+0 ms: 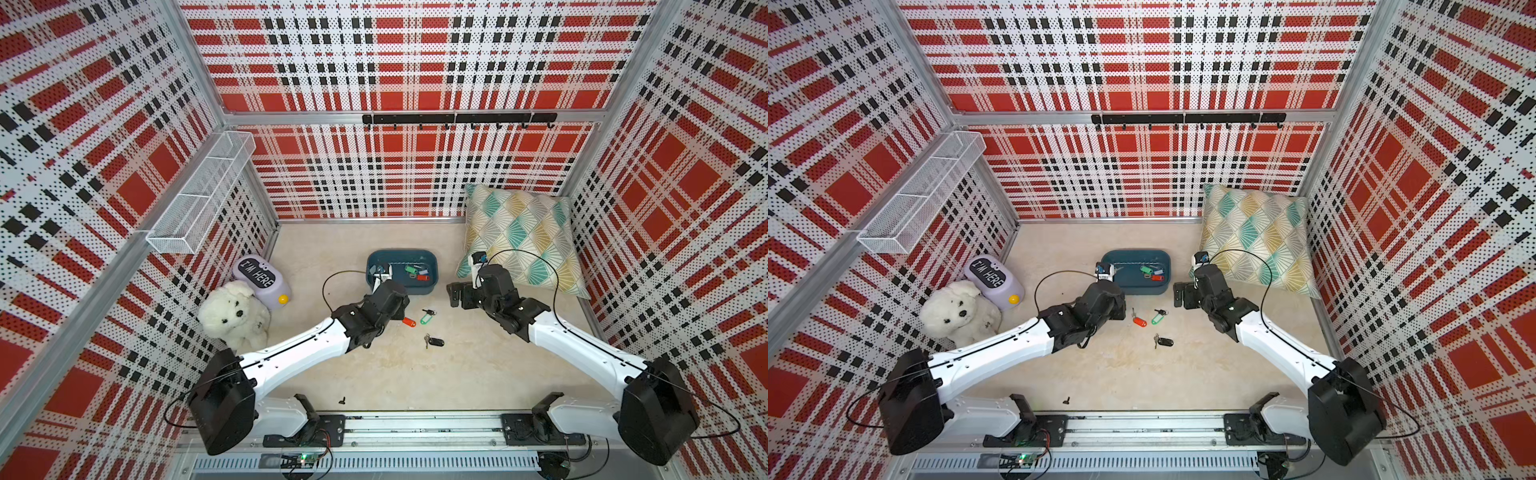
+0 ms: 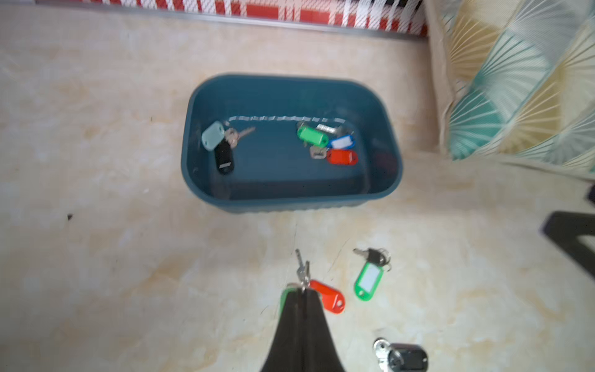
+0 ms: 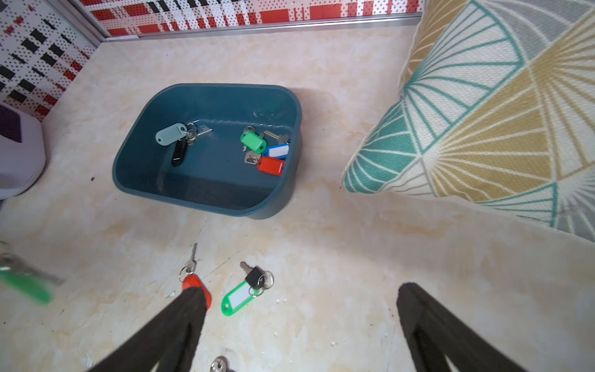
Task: Take the keys out of the storage box
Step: Place the key at the center of the board.
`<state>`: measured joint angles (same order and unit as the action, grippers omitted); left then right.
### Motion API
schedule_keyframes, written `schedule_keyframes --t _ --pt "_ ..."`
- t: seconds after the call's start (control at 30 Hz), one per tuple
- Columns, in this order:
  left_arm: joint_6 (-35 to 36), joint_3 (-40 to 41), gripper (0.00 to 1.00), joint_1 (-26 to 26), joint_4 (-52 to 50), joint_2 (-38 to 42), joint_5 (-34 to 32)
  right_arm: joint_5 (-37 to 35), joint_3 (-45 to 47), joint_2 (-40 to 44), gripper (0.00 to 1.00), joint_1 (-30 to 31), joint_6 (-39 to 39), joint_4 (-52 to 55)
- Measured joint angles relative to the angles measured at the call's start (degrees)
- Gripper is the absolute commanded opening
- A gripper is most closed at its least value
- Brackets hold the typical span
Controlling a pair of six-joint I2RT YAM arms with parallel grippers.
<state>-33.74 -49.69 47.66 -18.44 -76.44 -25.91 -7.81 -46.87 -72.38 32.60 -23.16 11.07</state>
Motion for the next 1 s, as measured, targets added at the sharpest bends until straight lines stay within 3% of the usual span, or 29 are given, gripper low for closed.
schedule_keyframes --t 0.67,0.77,0.83,1.0 --pt "-2.0 6.6 0.00 -4.5 7.3 -10.1 4.6 -4.1 0.0 0.7 1.00 2.5 -0.5 1.9" --pt "-2.0 6.6 0.07 -5.0 8.0 -11.2 5.1 -4.3 0.0 0.7 1.00 2.5 -0.5 2.0" --pt "-1.8 6.6 0.20 -5.2 8.3 -11.5 5.5 -4.3 0.0 0.7 1.00 2.5 -0.5 2.1" --pt "-1.5 6.6 0.32 -5.8 8.6 -11.5 5.7 -4.2 0.0 0.3 1.00 2.5 -0.4 2.4"
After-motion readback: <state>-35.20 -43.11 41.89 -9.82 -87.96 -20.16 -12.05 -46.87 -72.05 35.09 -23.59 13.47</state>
